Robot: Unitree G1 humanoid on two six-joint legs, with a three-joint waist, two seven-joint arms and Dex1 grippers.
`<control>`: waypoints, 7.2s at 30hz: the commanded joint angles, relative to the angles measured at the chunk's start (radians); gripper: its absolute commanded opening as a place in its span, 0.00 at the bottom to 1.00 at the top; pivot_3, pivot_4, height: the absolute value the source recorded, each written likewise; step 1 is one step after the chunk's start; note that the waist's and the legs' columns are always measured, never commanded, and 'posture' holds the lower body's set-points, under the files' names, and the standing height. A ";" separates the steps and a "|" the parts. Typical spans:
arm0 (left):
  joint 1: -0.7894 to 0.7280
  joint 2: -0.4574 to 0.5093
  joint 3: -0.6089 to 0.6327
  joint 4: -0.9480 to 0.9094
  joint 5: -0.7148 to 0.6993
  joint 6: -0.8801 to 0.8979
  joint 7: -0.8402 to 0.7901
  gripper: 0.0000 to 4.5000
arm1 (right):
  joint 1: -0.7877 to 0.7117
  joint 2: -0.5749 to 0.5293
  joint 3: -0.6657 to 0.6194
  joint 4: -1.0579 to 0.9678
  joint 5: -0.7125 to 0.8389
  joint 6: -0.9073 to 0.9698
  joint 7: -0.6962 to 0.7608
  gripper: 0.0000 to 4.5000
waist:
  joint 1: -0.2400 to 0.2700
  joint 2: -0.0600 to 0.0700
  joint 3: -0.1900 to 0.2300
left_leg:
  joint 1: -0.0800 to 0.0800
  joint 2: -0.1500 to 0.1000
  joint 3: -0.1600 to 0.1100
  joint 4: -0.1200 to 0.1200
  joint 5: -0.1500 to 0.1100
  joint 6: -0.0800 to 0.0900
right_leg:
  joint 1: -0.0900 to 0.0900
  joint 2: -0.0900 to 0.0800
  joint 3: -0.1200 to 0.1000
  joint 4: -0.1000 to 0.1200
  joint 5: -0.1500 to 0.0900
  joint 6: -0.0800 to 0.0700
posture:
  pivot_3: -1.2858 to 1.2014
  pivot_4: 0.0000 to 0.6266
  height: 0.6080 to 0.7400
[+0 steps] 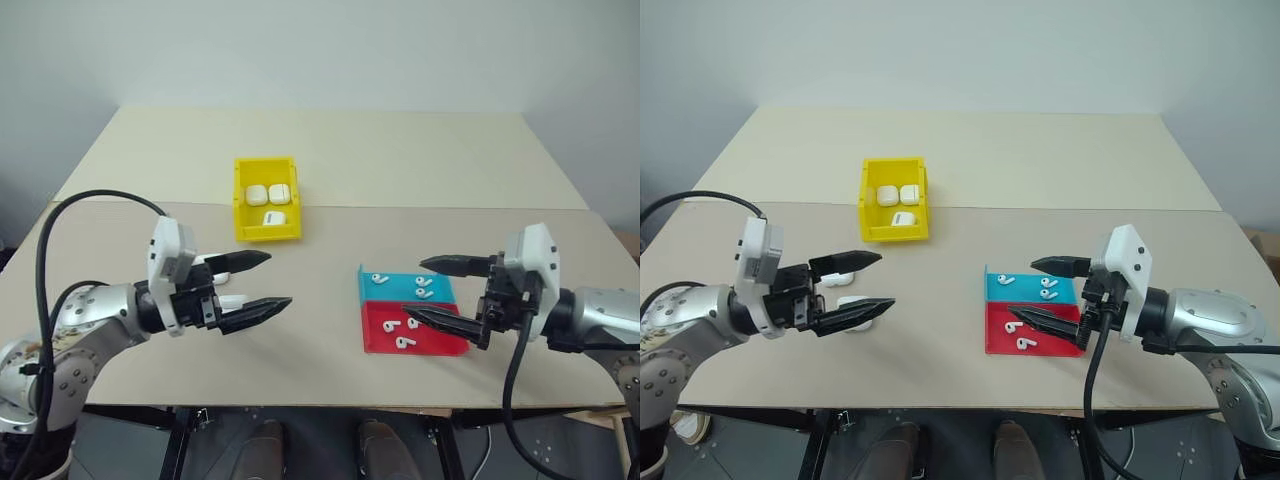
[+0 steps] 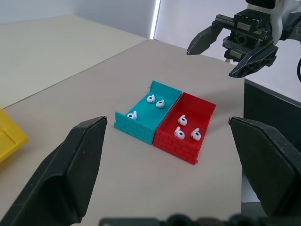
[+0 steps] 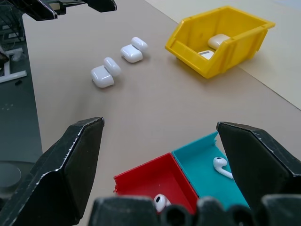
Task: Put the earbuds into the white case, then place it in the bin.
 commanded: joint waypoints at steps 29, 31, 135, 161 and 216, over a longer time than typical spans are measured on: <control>-0.236 0.220 -0.042 -0.031 0.037 0.708 0.423 1.00 | -0.026 0.040 0.009 -0.041 0.026 -0.009 -0.089 0.99 | 0.004 0.000 0.000 | 0.001 0.000 0.000 0.001 0.000 0.000 | 0.000 0.000 0.000 0.001 0.000 0.000 | 0.52 0.24 1.00; -0.331 0.143 -0.035 0.014 0.045 0.853 0.502 1.00 | -0.036 0.047 0.027 -0.041 0.011 -0.015 -0.101 0.99 | 0.004 0.000 0.000 | 0.001 -0.001 0.000 0.001 0.000 0.000 | 0.001 0.000 0.000 0.001 0.000 0.000 | 0.52 0.24 1.00; -0.826 0.407 -0.787 0.440 -0.665 0.881 1.062 0.01 | -0.089 0.332 0.289 -0.066 -0.202 -0.116 -0.245 1.00 | -0.005 -0.002 0.000 | -0.001 -0.002 -0.002 0.000 0.001 -0.002 | -0.003 0.000 0.000 0.003 -0.001 -0.001 | 0.52 0.24 1.00; -0.517 0.530 -0.487 0.053 0.072 0.588 0.226 0.88 | -0.064 0.328 0.305 -0.043 -0.239 -0.183 -0.193 1.00 | 0.001 -0.002 0.000 | -0.002 -0.001 0.008 -0.001 0.001 -0.002 | -0.003 0.001 0.000 0.001 -0.001 -0.001 | 0.52 0.24 1.00; -0.879 0.175 -0.941 0.432 -0.092 0.881 0.608 0.99 | 0.000 0.197 0.295 -0.061 -0.201 -0.194 -0.035 1.00 | 0.001 -0.002 0.000 | -0.002 -0.002 -0.001 0.002 0.001 -0.002 | -0.003 0.000 0.000 0.003 -0.001 0.000 | 0.52 0.24 1.00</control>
